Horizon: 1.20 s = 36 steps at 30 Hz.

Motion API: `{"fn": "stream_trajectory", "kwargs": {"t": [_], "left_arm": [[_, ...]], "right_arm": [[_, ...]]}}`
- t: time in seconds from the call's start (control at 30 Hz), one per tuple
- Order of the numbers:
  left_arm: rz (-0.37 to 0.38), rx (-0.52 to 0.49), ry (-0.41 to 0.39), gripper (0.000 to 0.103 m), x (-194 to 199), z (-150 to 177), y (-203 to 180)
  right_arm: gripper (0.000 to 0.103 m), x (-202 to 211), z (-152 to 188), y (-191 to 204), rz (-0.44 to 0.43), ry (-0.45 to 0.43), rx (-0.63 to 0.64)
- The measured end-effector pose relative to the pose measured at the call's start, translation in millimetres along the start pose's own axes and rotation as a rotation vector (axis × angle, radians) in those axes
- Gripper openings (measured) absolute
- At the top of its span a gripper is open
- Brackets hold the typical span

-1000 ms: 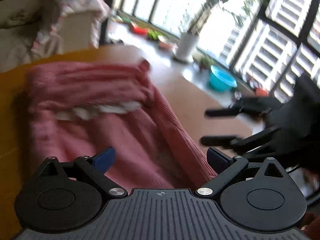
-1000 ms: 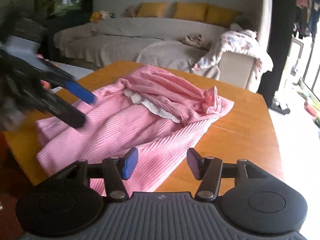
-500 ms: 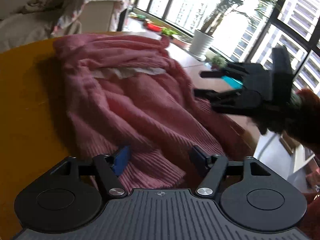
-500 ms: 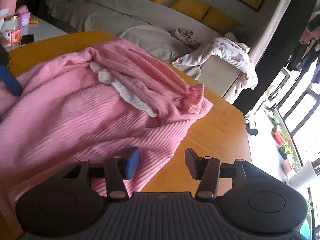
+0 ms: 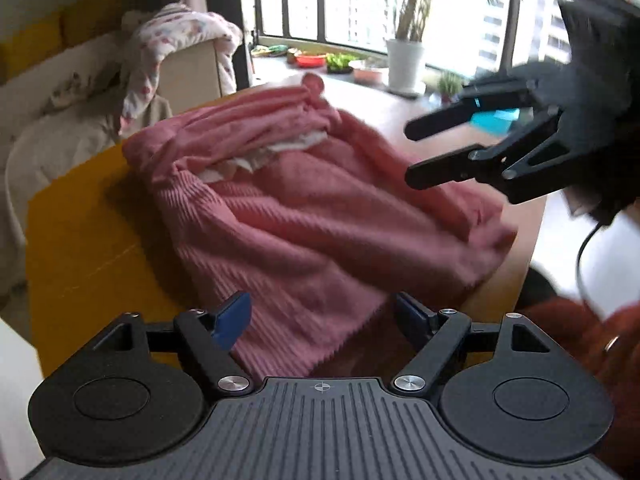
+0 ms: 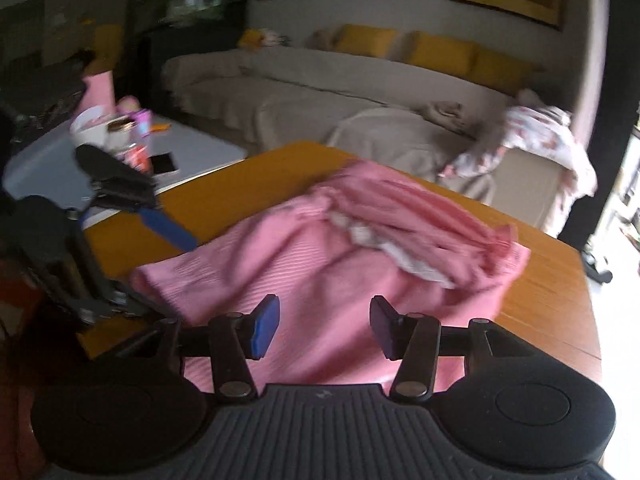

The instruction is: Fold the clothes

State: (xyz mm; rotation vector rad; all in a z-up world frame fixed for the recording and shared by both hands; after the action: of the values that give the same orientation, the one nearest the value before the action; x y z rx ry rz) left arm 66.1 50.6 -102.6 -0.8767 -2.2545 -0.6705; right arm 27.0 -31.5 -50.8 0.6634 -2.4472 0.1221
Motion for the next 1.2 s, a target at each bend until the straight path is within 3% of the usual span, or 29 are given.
{"fn": "stream_trajectory", "kwargs": {"t": [0.07, 0.13, 0.2, 0.3, 0.43, 0.57, 0.67, 0.73, 0.83, 0.9, 1.07, 1.2], "left_arm": [[-0.06, -0.024, 0.004, 0.082, -6.2, 4.4, 5.1], [-0.11, -0.029, 0.001, 0.066, -10.3, 7.9, 11.3], [-0.095, 0.011, -0.02, 0.014, -5.1, 9.1, 17.2], [-0.073, 0.154, -0.094, 0.012, 22.2, 5.4, 40.7], [-0.069, 0.319, -0.195, 0.012, 63.7, 3.0, 74.2], [-0.098, 0.333, -0.21, 0.012, 78.2, 1.7, 82.6], [-0.084, 0.34, -0.206, 0.012, 79.4, 2.9, 80.6], [-0.06, 0.354, -0.204, 0.014, 76.9, 5.4, 77.3], [-0.015, 0.38, -0.206, 0.025, 71.2, 9.6, 72.8], [-0.002, 0.382, -0.201, 0.039, 67.8, 12.8, 68.7], [-0.026, 0.337, -0.204, 0.076, 68.4, 13.0, 55.8], [-0.03, 0.27, -0.199, 0.09, 62.7, 6.3, 33.2]], "right_arm": [[0.05, -3.6, 3.1, 9.4, -0.003, 0.0, 0.015], [0.05, -2.1, 3.9, 15.6, -0.013, -0.003, 0.012], [0.05, 3.2, 4.8, 19.8, -0.013, -0.016, 0.021], [0.05, 10.0, 6.1, 31.6, -0.024, -0.031, 0.067], [0.049, 5.0, 7.7, 60.7, -0.101, -0.011, 0.125], [0.049, -15.9, 8.0, 84.0, -0.194, 0.033, 0.099], [0.049, -44.0, 16.4, 96.6, -0.279, 0.132, -0.001], [0.057, -57.0, 19.3, 104.4, -0.336, 0.162, -0.068], [0.057, -51.7, 14.4, 122.6, -0.468, 0.185, -0.1], [0.057, -40.2, 10.3, 125.7, -0.494, 0.164, -0.067], [0.057, -11.5, 3.8, 79.0, -0.293, 0.078, 0.008], [0.057, 6.4, -1.5, 14.1, -0.087, 0.007, -0.07]]}}
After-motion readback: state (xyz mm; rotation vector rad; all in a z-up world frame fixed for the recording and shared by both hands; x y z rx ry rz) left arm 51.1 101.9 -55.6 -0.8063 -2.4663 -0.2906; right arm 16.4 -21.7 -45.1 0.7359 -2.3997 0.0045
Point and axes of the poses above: each gripper's, at about its wrist camera, not at the fingertips, and x roughly against the way its jaws point, y to its left, z to its underside, the point moved 10 cm from there along -x, roughly the way its jaws point, and after that the axes turned 13 degrees about -x, right-handed, at the moved point
